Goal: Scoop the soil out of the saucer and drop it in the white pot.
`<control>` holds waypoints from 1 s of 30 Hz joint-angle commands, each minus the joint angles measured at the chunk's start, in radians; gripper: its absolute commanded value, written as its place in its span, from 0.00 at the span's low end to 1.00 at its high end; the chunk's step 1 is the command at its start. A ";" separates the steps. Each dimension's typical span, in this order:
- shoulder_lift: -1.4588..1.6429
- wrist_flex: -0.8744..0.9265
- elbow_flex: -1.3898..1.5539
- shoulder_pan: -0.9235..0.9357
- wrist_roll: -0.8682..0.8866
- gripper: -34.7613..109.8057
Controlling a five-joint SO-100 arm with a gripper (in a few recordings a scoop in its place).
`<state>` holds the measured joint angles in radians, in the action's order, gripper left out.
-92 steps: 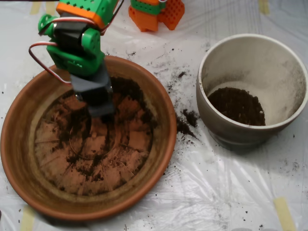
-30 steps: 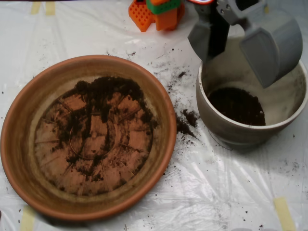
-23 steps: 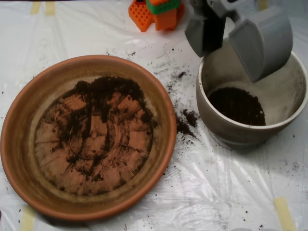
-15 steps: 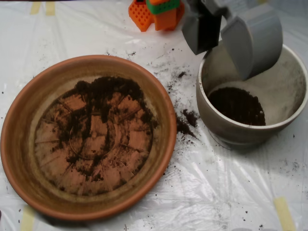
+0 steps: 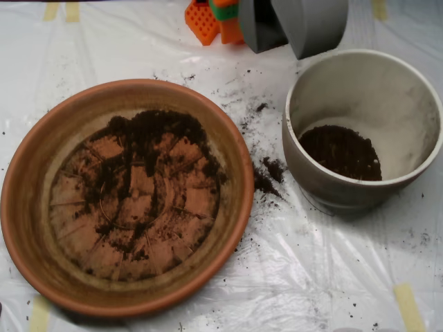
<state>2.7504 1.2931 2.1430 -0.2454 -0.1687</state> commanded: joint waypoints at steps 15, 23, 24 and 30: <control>0.546 -0.140 0.428 0.141 0.089 0.41; 0.598 -0.153 0.494 0.184 0.107 0.35; 0.598 -0.155 0.505 0.184 0.118 0.33; 0.598 -0.192 0.606 0.144 0.156 0.24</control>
<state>3.2766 1.1305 2.7320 -0.0690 -0.0307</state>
